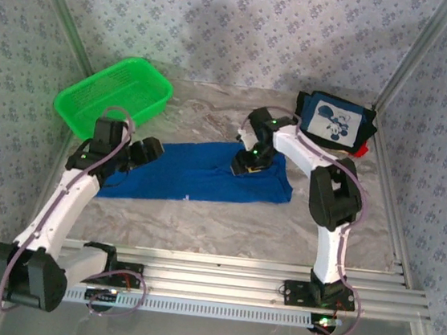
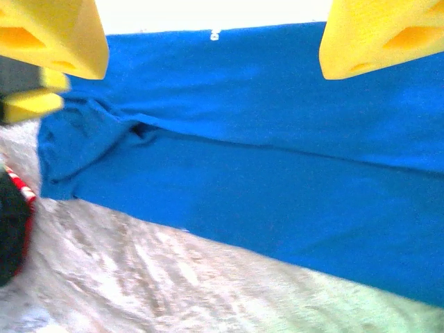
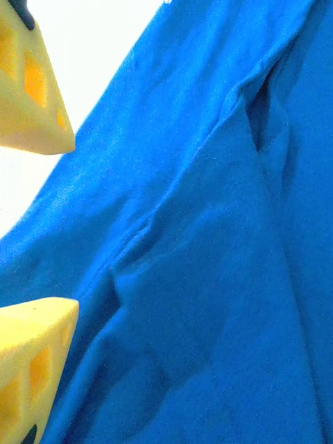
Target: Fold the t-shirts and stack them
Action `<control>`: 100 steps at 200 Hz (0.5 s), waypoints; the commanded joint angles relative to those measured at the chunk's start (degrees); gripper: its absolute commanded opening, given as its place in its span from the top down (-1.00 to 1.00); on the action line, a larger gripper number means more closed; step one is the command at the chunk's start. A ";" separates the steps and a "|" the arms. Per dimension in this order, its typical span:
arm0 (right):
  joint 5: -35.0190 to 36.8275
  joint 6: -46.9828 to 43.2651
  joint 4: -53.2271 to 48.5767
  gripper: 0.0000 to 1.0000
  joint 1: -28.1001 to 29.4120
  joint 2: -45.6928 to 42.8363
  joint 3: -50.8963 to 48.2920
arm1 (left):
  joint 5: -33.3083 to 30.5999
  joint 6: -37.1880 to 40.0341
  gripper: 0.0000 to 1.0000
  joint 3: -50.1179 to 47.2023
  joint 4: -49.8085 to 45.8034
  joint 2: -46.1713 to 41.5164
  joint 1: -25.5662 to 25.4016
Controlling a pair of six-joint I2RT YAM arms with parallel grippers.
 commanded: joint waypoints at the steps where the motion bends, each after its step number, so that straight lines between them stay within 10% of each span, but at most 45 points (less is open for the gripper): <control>1: 6.65 -4.77 -1.82 -0.16 1.55 3.46 3.59 | -3.49 0.88 -0.60 2.39 -0.77 -4.26 -3.70; 100: 15.83 -7.90 -4.36 0.04 4.83 8.83 8.77 | -14.42 0.97 -0.62 3.01 -8.26 -15.35 -10.76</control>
